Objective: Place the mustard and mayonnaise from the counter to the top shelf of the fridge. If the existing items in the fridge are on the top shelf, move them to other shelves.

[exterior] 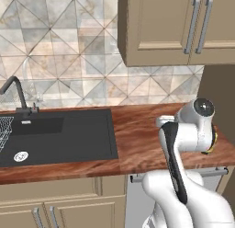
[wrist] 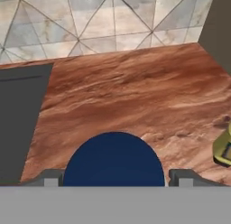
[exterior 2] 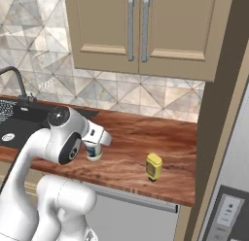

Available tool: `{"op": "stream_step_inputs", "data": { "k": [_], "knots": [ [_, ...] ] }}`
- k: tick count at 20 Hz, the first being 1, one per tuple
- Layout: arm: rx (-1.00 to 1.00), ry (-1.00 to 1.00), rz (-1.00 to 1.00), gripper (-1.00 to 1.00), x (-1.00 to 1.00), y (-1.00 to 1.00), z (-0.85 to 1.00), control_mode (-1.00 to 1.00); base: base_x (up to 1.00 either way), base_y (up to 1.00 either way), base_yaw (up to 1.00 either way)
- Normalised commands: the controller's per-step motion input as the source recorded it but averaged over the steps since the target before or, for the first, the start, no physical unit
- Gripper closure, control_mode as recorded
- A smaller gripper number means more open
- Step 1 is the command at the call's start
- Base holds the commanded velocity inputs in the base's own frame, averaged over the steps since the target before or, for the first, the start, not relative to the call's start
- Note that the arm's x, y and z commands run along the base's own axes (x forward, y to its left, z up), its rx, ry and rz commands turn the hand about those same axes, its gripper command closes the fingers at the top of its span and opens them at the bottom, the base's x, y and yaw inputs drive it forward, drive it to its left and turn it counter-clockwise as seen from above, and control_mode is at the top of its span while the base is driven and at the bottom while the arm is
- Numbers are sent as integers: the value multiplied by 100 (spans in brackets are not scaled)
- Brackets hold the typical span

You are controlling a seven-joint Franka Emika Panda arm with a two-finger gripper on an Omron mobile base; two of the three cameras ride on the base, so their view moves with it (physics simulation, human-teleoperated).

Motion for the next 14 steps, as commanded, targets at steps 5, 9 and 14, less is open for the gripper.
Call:
{"op": "stream_step_inputs", "data": {
  "k": [5, 9, 14],
  "knots": [
    [2, 0, 0, 100, -100, 18, 100, -100, 0, 0, 0],
    [1, 0, 0, 100, -100, 22, 94, -100, 0, 0, 0],
    [0, 0, 0, 100, -70, 15, 51, -100, 0, 0, 0]
  ]
}}
